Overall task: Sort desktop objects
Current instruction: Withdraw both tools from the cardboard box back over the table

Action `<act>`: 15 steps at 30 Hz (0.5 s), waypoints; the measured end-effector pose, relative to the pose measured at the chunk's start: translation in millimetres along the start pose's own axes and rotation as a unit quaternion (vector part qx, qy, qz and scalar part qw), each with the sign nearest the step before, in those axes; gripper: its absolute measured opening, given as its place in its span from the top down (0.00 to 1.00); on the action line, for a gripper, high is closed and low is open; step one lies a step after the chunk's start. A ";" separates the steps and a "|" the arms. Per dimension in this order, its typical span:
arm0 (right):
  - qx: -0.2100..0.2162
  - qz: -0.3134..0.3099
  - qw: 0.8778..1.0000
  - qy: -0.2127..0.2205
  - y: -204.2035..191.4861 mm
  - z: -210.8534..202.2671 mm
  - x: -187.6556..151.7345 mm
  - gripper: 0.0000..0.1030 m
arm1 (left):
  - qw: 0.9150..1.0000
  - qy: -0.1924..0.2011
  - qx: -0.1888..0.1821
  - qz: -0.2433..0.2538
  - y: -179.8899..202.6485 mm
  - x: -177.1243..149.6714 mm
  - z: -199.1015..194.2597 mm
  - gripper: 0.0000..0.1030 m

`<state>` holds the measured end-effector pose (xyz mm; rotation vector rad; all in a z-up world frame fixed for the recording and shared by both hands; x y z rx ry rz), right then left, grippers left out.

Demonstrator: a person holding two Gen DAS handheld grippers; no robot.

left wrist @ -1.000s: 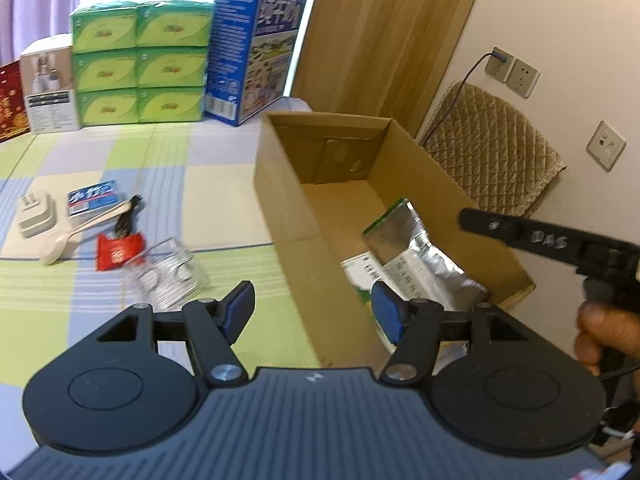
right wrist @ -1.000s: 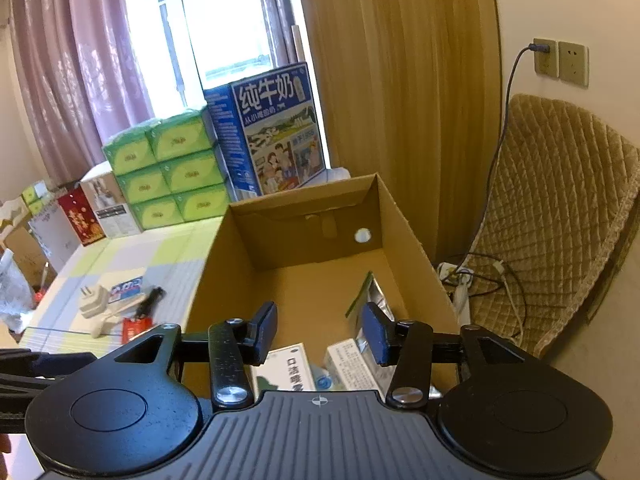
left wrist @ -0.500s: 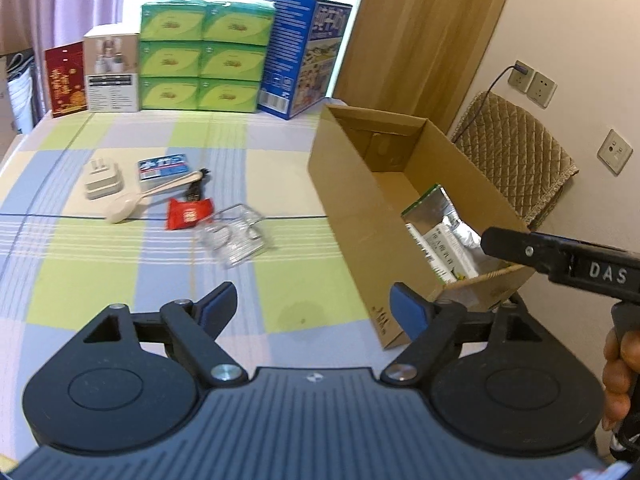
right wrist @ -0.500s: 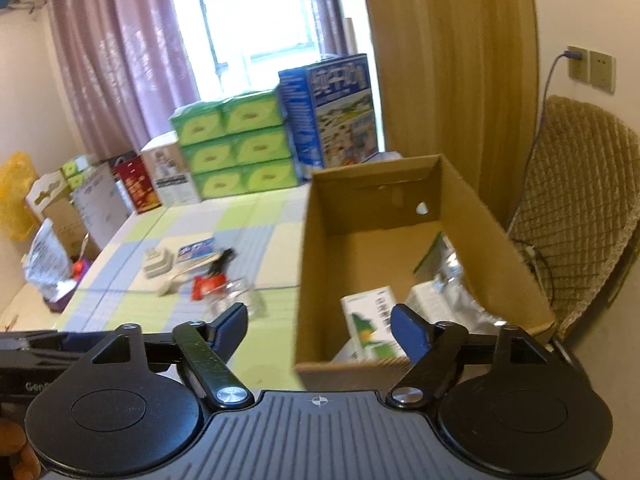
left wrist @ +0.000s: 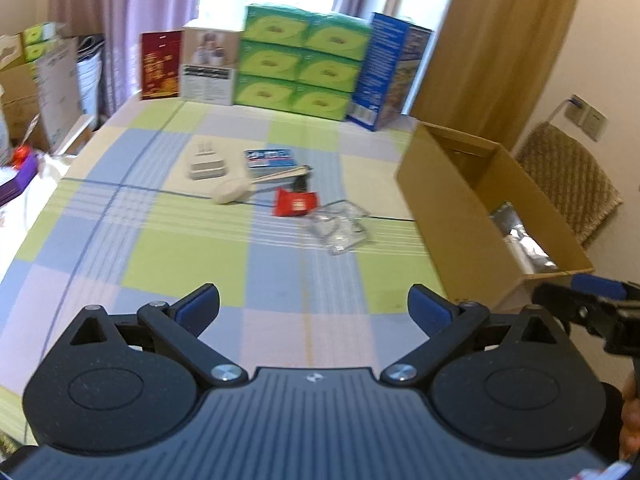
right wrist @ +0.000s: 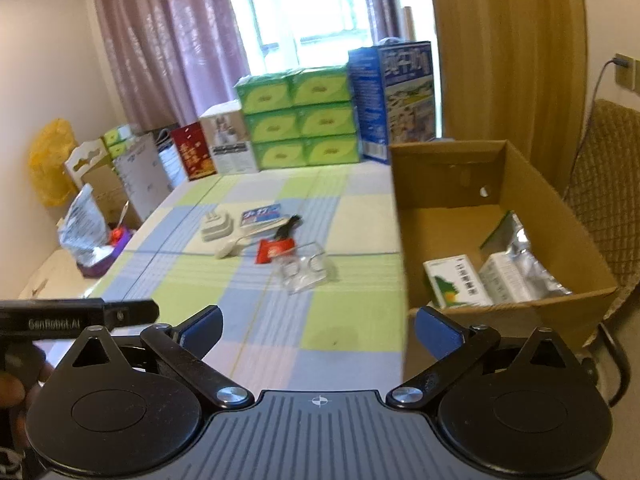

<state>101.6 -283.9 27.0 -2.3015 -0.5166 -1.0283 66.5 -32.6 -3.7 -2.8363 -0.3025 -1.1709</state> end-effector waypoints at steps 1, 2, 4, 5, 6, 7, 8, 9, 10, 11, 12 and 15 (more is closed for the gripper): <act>0.002 -0.002 1.000 -0.005 -3.1 3.5 -2.1 0.03 | 1.000 -0.001 0.003 -0.003 -5.2 -0.6 1.1 0.04; 0.004 -0.004 1.000 -0.008 -5.2 6.1 -3.9 0.03 | 1.000 -0.002 0.006 -0.007 -11.0 -0.6 2.8 0.04; 0.009 -0.009 1.000 -0.015 -10.0 14.0 -6.1 0.03 | 1.000 -0.001 0.010 -0.009 -18.9 0.7 5.8 0.04; 0.011 -0.010 1.000 -0.016 -11.7 16.6 -6.8 0.03 | 1.000 0.001 0.014 -0.010 -23.3 1.6 7.2 0.04; 0.014 -0.012 1.000 -0.017 -14.1 20.7 -6.6 0.03 | 1.000 0.002 0.017 -0.010 -26.7 3.1 8.8 0.04; 0.016 -0.014 1.000 -0.019 -15.9 24.5 -6.8 0.03 | 1.000 0.003 0.021 -0.011 -31.0 5.2 10.9 0.04; 0.018 -0.018 0.999 -0.021 -17.9 28.5 -7.2 0.03 | 1.000 0.004 0.024 -0.012 -34.4 7.0 13.1 0.04; 0.021 -0.023 0.999 -0.023 -19.9 33.4 -6.4 0.03 | 1.000 0.004 0.026 -0.013 -38.0 8.5 15.2 0.04; 0.022 -0.027 0.999 -0.025 -21.6 38.0 -5.8 0.03 | 0.999 0.004 0.028 -0.015 -41.2 10.7 17.8 0.04; 0.024 -0.030 0.999 -0.028 -22.3 43.1 -5.0 0.03 | 0.999 0.004 0.031 -0.016 -44.8 12.5 20.4 0.04; 0.026 -0.032 0.999 -0.031 -22.9 47.7 -4.2 0.03 | 0.999 0.003 0.033 -0.017 -47.2 14.4 23.4 0.04; 0.031 -0.036 0.998 -0.036 -22.7 61.6 -2.0 0.03 | 0.999 0.003 0.037 -0.017 -53.4 19.2 31.5 0.04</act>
Point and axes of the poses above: each gripper's, at about its wrist camera, not at the fingertips, and z roughly the way its jaws point, y to its right, x to its top, the point moved 1 cm from there along z, roughly the way its jaws point, and after that the axes turned 15 degrees about x, right-handed, at the moved point
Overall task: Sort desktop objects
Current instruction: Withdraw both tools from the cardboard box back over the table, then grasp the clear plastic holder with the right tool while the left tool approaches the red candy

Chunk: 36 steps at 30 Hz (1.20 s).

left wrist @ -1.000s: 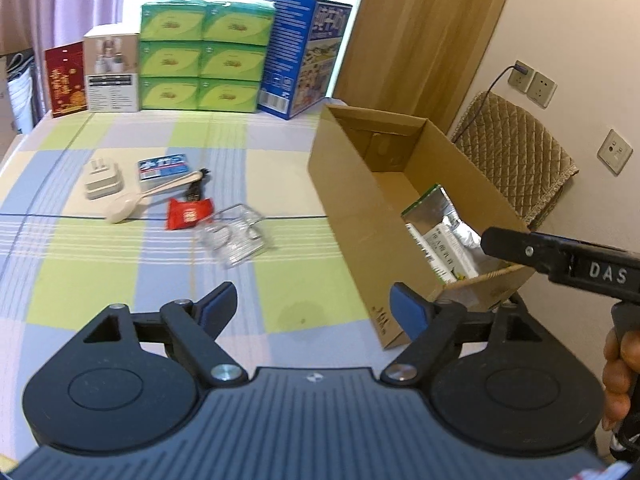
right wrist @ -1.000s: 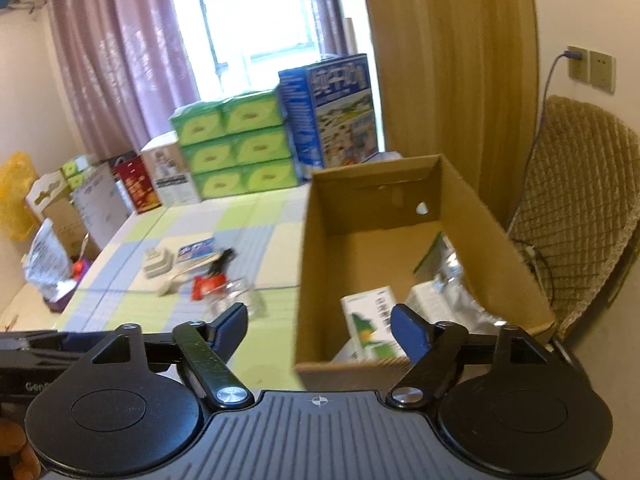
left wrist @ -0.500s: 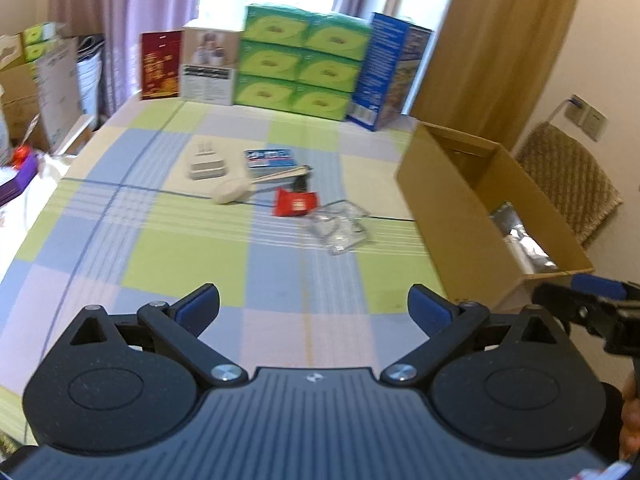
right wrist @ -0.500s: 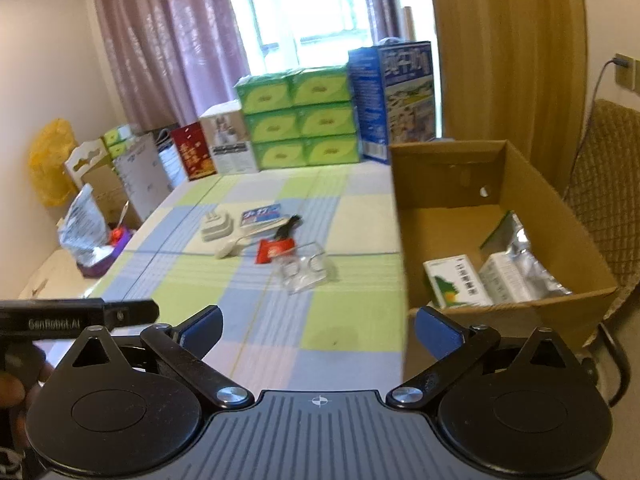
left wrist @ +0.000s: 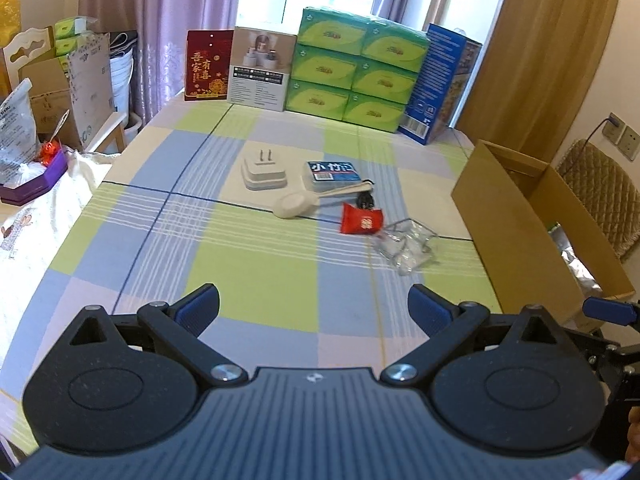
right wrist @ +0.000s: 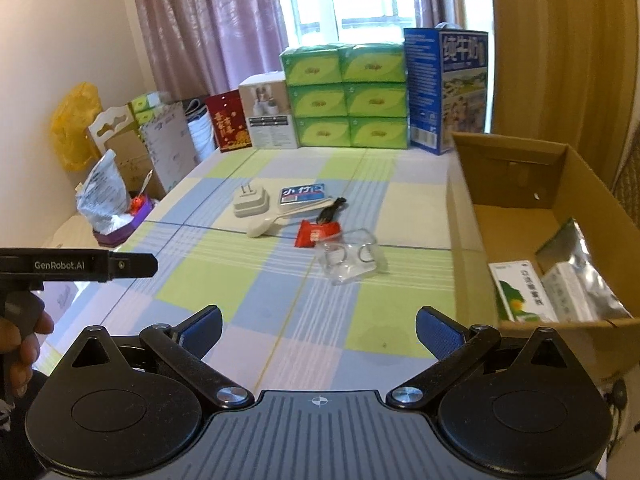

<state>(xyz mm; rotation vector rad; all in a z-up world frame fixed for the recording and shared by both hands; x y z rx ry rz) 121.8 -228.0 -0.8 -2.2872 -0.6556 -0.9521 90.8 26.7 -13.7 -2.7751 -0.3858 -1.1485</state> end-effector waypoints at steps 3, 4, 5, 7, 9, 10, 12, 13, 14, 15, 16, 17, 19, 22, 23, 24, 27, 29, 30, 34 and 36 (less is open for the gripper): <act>0.004 -0.005 1.000 -0.008 3.2 15.3 3.6 0.03 | 1.000 -0.002 0.001 0.005 -1.6 3.6 9.8 0.04; 0.004 -0.007 1.000 -0.009 4.4 19.2 4.5 0.03 | 1.000 -0.004 0.001 0.008 -1.6 4.9 13.6 0.04; 0.004 -0.009 1.000 -0.011 5.6 24.5 5.7 0.03 | 1.000 -0.004 0.001 0.012 -1.3 6.5 17.0 0.04; 0.003 -0.015 1.000 -0.015 8.5 36.1 8.2 0.03 | 1.000 -0.004 0.000 0.019 -0.7 9.2 24.7 0.04; 0.002 -0.021 1.000 -0.018 11.0 46.6 11.0 0.03 | 1.000 -0.005 -0.002 0.026 -0.1 12.1 33.3 0.04; 0.003 -0.023 1.000 -0.021 13.2 51.7 12.9 0.03 | 1.000 -0.005 -0.003 0.029 0.2 13.5 38.0 0.04; 0.004 -0.029 0.999 -0.030 17.5 64.0 15.4 0.03 | 0.999 -0.008 -0.006 0.036 0.7 16.2 48.7 0.04; 0.004 -0.033 0.999 -0.035 19.9 71.9 16.9 0.03 | 0.999 -0.009 -0.007 0.038 0.9 17.6 54.7 0.04; 0.003 -0.036 0.999 -0.039 22.6 78.8 18.1 0.03 | 0.999 -0.010 -0.009 0.039 1.1 18.8 60.4 0.04; 0.003 -0.039 0.998 -0.044 25.9 86.5 19.5 0.03 | 0.999 -0.011 -0.011 0.041 1.8 20.1 66.9 0.04; 0.003 -0.041 0.998 -0.047 29.2 93.6 20.7 0.03 | 0.999 -0.011 -0.012 0.042 2.4 21.2 72.8 0.04; 0.002 -0.042 0.998 -0.051 32.9 100.9 21.7 0.03 | 0.999 -0.013 -0.013 0.043 2.8 22.6 80.2 0.04; -0.004 -0.040 0.997 -0.059 41.2 115.5 23.5 0.03 | 0.999 -0.013 -0.014 0.049 5.4 24.2 92.5 0.04; -0.010 -0.035 0.997 -0.063 54.5 135.4 26.5 0.03 | 0.998 -0.013 -0.014 0.061 11.3 27.0 114.1 0.04; -0.011 -0.035 0.997 -0.064 58.7 141.8 27.6 0.03 | 0.998 -0.014 -0.017 0.063 12.1 27.8 120.0 0.04; -0.013 -0.036 0.997 -0.064 63.1 147.7 29.0 0.03 | 0.998 -0.016 -0.019 0.064 13.2 28.7 126.8 0.04; -0.016 -0.042 0.997 -0.064 74.7 164.3 34.0 0.03 | 0.997 -0.018 -0.021 0.071 17.7 33.1 142.7 0.04; -0.020 -0.054 0.996 -0.068 81.5 177.3 38.4 0.03 | 0.996 -0.013 -0.023 0.087 22.0 37.0 150.2 0.04; -0.022 -0.058 0.996 -0.069 85.2 183.1 40.0 0.03 | 0.995 -0.010 -0.023 0.092 23.8 38.7 154.1 0.04; -0.020 -0.069 0.994 -0.083 101.7 207.3 42.6 0.03 | 0.995 -0.019 -0.034 0.089 27.3 42.6 171.8 0.04; -0.017 -0.071 0.993 -0.095 107.8 217.4 41.8 0.07 | 0.995 -0.024 -0.046 0.086 29.5 45.3 177.4 0.04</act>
Point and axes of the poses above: each gripper's, at about its wrist camera, not at the fingertips, and z roughly the way its jaws point, y to its right, x to its top, the point moved 1 cm from there along z, roughly the way its jaws point, and after that the axes turned 15 degrees about x, right-handed, at the moved point
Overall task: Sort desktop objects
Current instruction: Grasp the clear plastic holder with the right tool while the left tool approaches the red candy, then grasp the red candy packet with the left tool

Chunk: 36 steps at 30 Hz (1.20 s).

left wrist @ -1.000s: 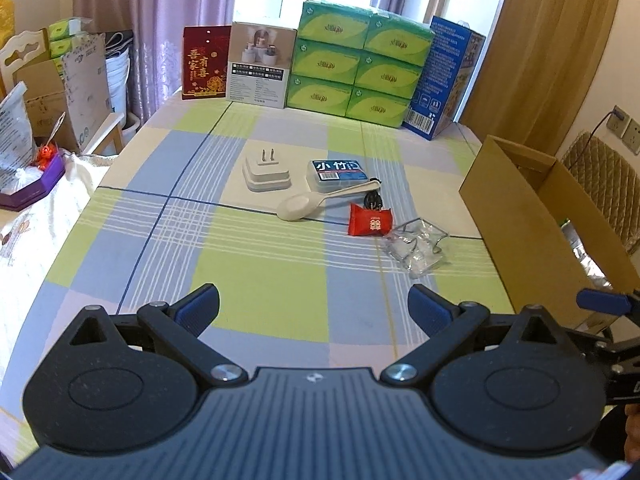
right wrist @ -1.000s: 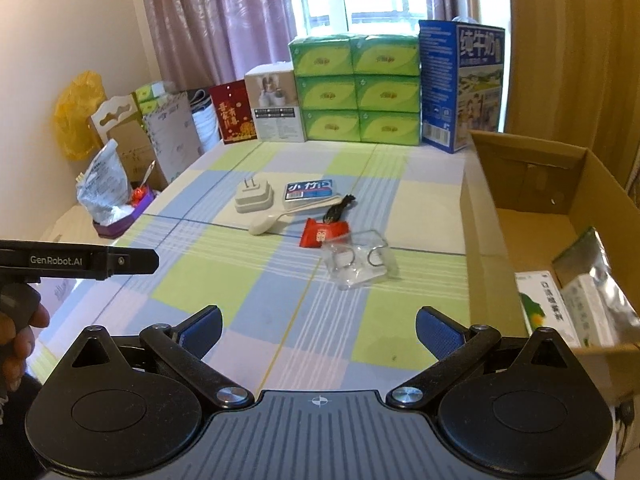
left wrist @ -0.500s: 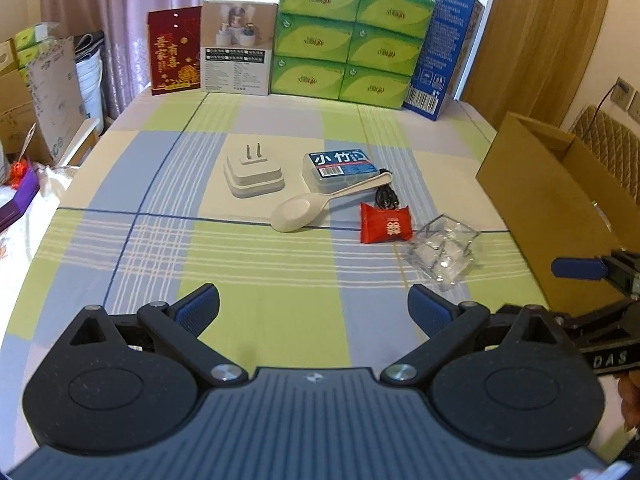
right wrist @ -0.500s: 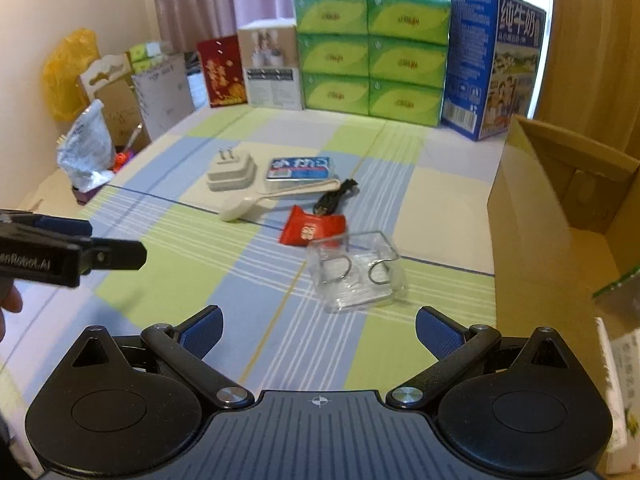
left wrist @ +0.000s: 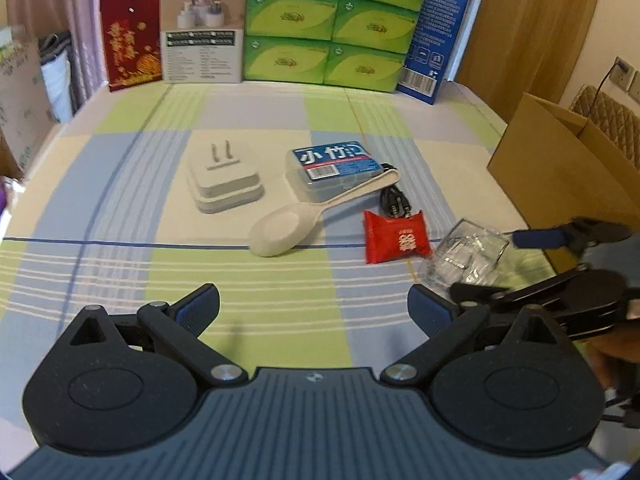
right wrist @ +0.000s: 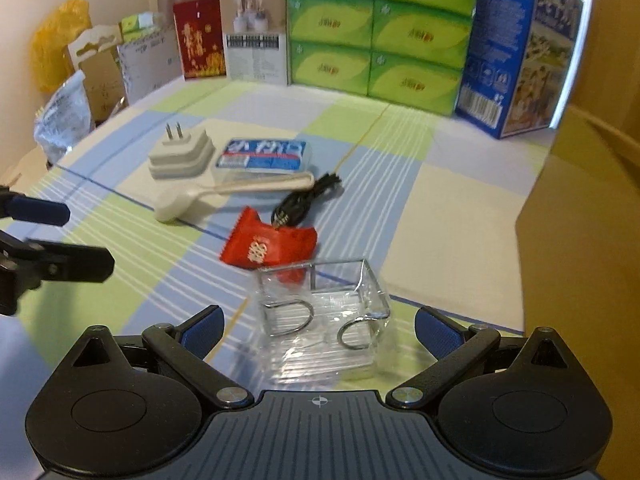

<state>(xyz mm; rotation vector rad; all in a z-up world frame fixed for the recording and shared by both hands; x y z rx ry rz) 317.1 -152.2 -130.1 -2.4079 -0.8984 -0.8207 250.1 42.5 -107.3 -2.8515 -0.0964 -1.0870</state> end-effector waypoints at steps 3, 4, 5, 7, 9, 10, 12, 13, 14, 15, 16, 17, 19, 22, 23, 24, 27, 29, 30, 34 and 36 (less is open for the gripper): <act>0.007 -0.006 1.000 -0.014 5.8 13.1 1.0 0.19 | 1.000 0.003 -0.005 0.009 4.6 4.9 6.5 0.04; 0.008 -0.004 1.000 -0.013 6.7 15.0 1.8 0.20 | 1.000 0.003 -0.005 0.010 5.9 5.8 9.3 0.04; 0.009 -0.004 1.000 -0.013 7.8 17.3 2.0 0.21 | 1.000 0.003 -0.002 0.008 6.8 5.7 11.6 0.04; 0.011 -0.004 1.000 -0.013 8.2 20.4 2.2 0.29 | 1.000 -0.002 -0.001 0.007 7.5 5.3 17.6 0.05; 0.010 -0.006 1.000 -0.010 6.9 20.2 2.4 0.34 | 1.000 -0.004 -0.001 0.006 8.2 5.4 23.7 0.05; 0.008 -0.004 1.000 -0.011 6.4 20.0 3.2 0.35 | 1.000 -0.004 -0.002 0.006 8.5 5.4 26.0 0.05; -0.003 0.001 1.000 -0.007 7.2 16.2 4.1 0.38 | 1.000 -0.001 -0.005 0.005 8.5 5.7 30.1 0.05; -0.010 0.003 1.000 -0.003 8.3 13.9 5.0 0.39 | 1.000 0.001 -0.007 0.004 8.5 5.7 31.7 0.05; -0.016 0.007 1.000 0.003 10.5 11.1 6.4 0.39 | 1.000 0.000 -0.010 0.003 8.7 5.6 33.4 0.06; -0.024 0.010 1.000 0.011 12.9 8.5 7.9 0.39 | 1.000 0.000 -0.013 0.004 8.9 5.4 34.3 0.06; -0.035 0.012 0.999 0.016 15.5 7.0 10.1 0.39 | 1.000 0.000 -0.016 0.005 9.4 5.0 35.1 0.06; -0.045 0.014 0.999 0.020 18.3 6.4 11.9 0.39 | 1.000 0.000 -0.017 0.006 10.4 4.6 35.6 0.06; -0.060 0.016 0.998 0.024 24.3 9.4 16.0 0.39 | 1.000 0.000 -0.018 0.012 12.2 4.2 36.1 0.06; -0.074 0.002 0.997 0.019 28.2 22.9 22.3 0.39 | 1.000 0.003 -0.017 0.014 10.9 4.0 35.2 0.06; -0.077 -0.003 0.997 0.021 28.0 27.1 23.4 0.39 | 1.000 0.004 -0.016 0.013 9.0 4.2 35.2 0.06; -0.078 -0.010 0.997 0.025 26.5 30.6 25.3 0.39 | 1.000 0.004 -0.014 0.010 6.8 4.3 35.4 0.06; -0.031 -0.019 0.999 0.025 20.4 35.9 27.3 0.39 | 1.000 0.000 -0.009 0.004 0.6 4.4 37.7 0.06; 0.014 -0.004 1.000 0.026 19.7 35.1 26.1 0.39 | 1.000 -0.001 -0.012 0.005 -0.7 4.5 39.3 0.07; 0.017 0.006 0.999 0.030 20.6 32.8 25.9 0.39 | 1.000 0.000 -0.014 0.007 -0.4 4.7 39.9 0.07; -0.004 0.040 0.998 0.043 31.3 19.4 26.7 0.39 | 0.999 0.004 -0.042 0.016 7.6 6.2 41.5 0.10; -0.014 0.046 0.998 0.045 33.8 12.6 25.8 0.39 | 0.998 0.011 -0.053 0.035 17.9 7.0 43.5 0.13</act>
Point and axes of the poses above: each gripper's, at about its wrist camera, not at the fingertips, and z roughly the way its jaws point, y to its right, x to its top, the point moved 1 cm from there along z, roughly the way its jaws point, and after that the axes turned 15 degrees about x, right-handed, at the moved point
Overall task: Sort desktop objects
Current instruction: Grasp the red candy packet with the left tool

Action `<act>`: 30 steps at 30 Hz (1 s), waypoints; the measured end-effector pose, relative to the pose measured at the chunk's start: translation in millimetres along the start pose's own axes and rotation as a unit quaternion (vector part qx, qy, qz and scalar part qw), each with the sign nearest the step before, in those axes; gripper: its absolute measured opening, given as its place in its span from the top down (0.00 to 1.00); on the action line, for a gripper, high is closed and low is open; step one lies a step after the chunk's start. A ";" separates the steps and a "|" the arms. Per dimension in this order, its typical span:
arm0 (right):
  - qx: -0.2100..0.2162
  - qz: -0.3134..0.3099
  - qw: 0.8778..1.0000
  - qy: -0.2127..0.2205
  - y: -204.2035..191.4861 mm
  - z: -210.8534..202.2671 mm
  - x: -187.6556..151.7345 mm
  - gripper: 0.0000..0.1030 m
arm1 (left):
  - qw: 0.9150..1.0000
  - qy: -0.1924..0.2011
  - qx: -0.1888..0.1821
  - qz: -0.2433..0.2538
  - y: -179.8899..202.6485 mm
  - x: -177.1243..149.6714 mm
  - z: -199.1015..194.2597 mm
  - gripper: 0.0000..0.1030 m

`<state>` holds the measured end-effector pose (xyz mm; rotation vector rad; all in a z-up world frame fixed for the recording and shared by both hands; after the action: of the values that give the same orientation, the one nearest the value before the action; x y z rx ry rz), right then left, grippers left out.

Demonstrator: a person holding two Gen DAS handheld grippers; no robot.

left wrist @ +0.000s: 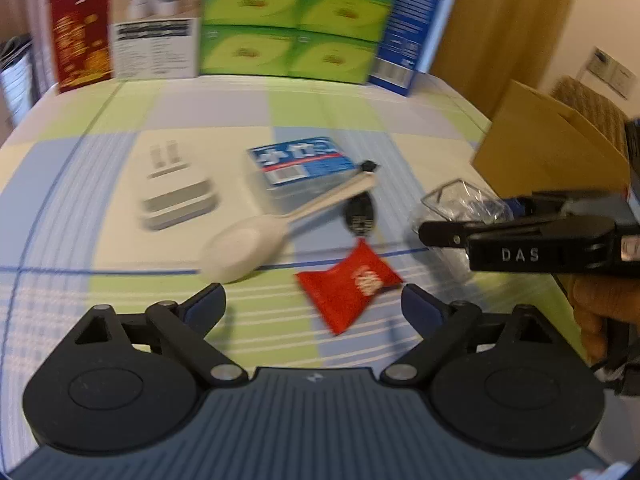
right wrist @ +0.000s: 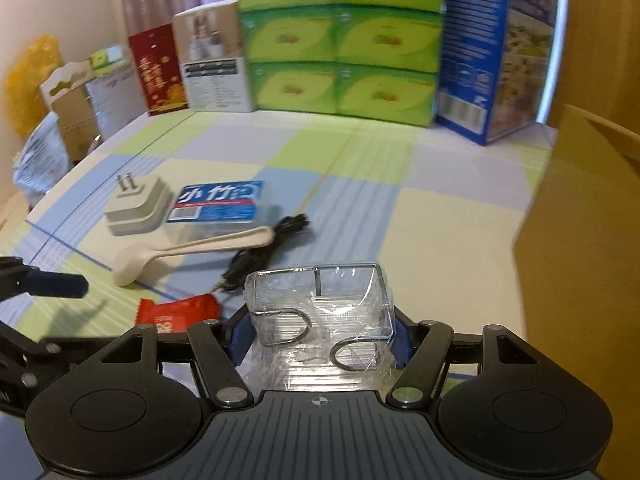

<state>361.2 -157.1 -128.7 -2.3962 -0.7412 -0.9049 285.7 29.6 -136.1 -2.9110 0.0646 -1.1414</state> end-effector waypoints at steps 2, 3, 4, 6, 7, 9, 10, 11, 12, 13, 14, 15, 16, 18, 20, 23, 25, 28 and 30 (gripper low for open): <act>-0.009 0.006 1.000 0.001 2.7 -4.4 0.9 0.39 | 0.999 0.007 -0.005 0.034 13.3 0.4 5.0 0.19; -0.011 0.010 1.000 0.002 4.9 -6.2 0.4 0.39 | 0.999 0.009 -0.009 0.049 19.5 0.1 8.4 0.26; -0.012 0.013 1.000 0.002 6.7 -8.0 -0.6 0.39 | 0.998 0.008 -0.013 0.060 23.8 -0.3 12.3 0.33; -0.012 0.017 1.000 0.001 9.4 -10.1 -2.5 0.39 | 0.996 0.010 -0.013 0.083 31.7 -1.8 19.2 0.38; -0.012 0.016 1.000 0.001 9.3 -10.2 -2.9 0.39 | 0.995 0.016 -0.011 0.098 35.1 -2.7 21.2 0.39; -0.010 0.013 1.000 -0.001 7.7 -9.3 -2.8 0.39 | 0.991 0.037 -0.014 0.127 40.1 -3.4 23.0 0.39; -0.008 0.011 1.000 -0.001 6.3 -8.9 -2.6 0.39 | 0.990 0.042 -0.017 0.133 41.0 -3.1 23.6 0.39; -0.006 0.009 1.000 -0.001 5.0 -8.1 -2.4 0.39 | 0.989 0.047 -0.017 0.138 42.3 -2.4 24.3 0.39; -0.004 0.006 1.000 -0.003 3.2 -7.9 -2.5 0.39 | 0.989 0.050 -0.016 0.139 42.4 -1.9 25.0 0.39; -0.003 0.003 1.000 -0.004 1.7 -6.7 -3.0 0.39 | 0.989 0.051 -0.017 0.139 42.9 -1.4 25.4 0.41; 0.001 0.001 1.000 -0.008 0.0 -5.6 -4.0 0.39 | 0.989 0.050 -0.018 0.138 43.2 -0.8 25.6 0.43; 0.005 -0.001 1.000 -0.012 -1.8 -4.4 -5.3 0.39 | 0.989 0.050 -0.020 0.137 43.9 -0.5 25.7 0.50; 0.007 -0.002 1.000 -0.016 -3.4 -2.5 -6.4 0.39 | 0.989 0.049 -0.021 0.136 44.8 -0.4 25.1 0.57; 0.016 -0.004 1.000 -0.022 -6.8 0.4 -7.9 0.39 | 0.988 0.047 -0.019 0.144 48.3 -0.4 22.7 0.66; 0.029 -0.009 0.999 -0.028 -11.3 1.9 -9.3 0.39 | 0.987 0.041 -0.019 0.151 52.6 -0.3 19.7 0.70; 0.040 -0.011 0.999 -0.032 -16.1 0.6 -11.5 0.39 | 0.984 0.031 -0.012 0.173 56.1 -5.3 10.0 0.71; 0.061 -0.002 0.997 -0.039 -16.9 0.3 -12.6 0.39 | 0.982 0.023 -0.013 0.186 54.2 -10.7 1.6 0.71; 0.097 0.005 0.994 -0.052 -20.9 -1.4 -14.8 0.39 | 0.979 0.015 -0.016 0.201 46.0 -19.2 -9.5 0.66; 0.086 0.003 0.995 -0.048 -22.9 -3.7 -14.2 0.39 | 0.980 0.012 -0.025 0.195 40.3 -20.8 -13.5 0.53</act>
<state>336.1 -146.7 -130.8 -2.2999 -0.8137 -0.6975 259.9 -9.8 -141.4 -2.7464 0.6411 -1.1156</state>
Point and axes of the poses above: each gripper's, at about its wrist camera, not at the fingertips, and z roughly the way its jaws point, y to its right, x to its top, the point moved 1 cm from there along z, roughly the way its jaws point, and after that the axes turned 15 degrees about x, right-handed, at the moved point
